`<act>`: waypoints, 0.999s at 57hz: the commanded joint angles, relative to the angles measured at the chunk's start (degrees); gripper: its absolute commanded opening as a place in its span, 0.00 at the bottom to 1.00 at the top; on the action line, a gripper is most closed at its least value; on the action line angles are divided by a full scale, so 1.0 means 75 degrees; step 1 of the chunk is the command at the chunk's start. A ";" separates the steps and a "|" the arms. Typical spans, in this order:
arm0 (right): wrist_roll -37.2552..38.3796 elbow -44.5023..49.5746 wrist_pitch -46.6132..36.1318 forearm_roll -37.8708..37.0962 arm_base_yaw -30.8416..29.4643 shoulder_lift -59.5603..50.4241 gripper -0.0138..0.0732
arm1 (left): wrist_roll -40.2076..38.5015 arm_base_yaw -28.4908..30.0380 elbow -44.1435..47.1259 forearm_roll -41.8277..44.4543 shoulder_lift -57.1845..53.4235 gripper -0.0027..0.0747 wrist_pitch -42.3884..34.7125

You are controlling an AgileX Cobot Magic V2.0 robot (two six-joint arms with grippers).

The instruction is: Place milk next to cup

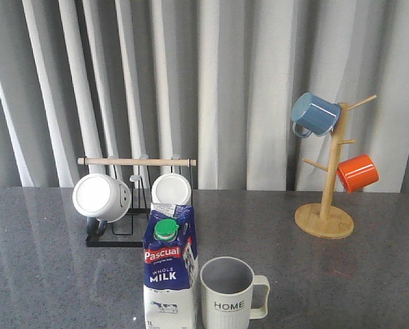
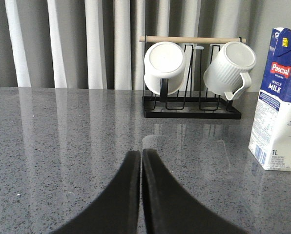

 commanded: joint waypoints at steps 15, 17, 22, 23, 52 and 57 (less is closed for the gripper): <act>-0.0236 0.0531 0.0118 -0.0061 -0.0033 -0.1249 0.15 | -0.0087 0.0006 -0.0166 -0.0015 -0.0097 0.03 -0.0540; -0.0161 0.0918 0.0210 -0.0044 -0.0033 -0.1664 0.15 | -0.0087 0.0006 -0.0166 -0.0015 -0.0097 0.03 -0.0540; 0.0059 0.2165 0.0201 0.0072 -0.0033 -0.2797 0.15 | -0.0087 0.0006 -0.0166 -0.0015 -0.0097 0.03 -0.0540; 0.0067 0.2474 0.0194 0.0083 -0.0033 -0.3052 0.15 | -0.0087 0.0006 -0.0166 -0.0015 -0.0097 0.03 -0.0540; -0.0014 0.5000 0.0977 0.0372 -0.0033 -0.5519 0.15 | -0.0087 0.0006 -0.0166 -0.0015 -0.0097 0.03 -0.0543; -0.0014 0.5000 0.0987 0.0597 -0.0033 -0.5519 0.15 | -0.0087 0.0006 -0.0166 -0.0015 -0.0097 0.03 -0.0543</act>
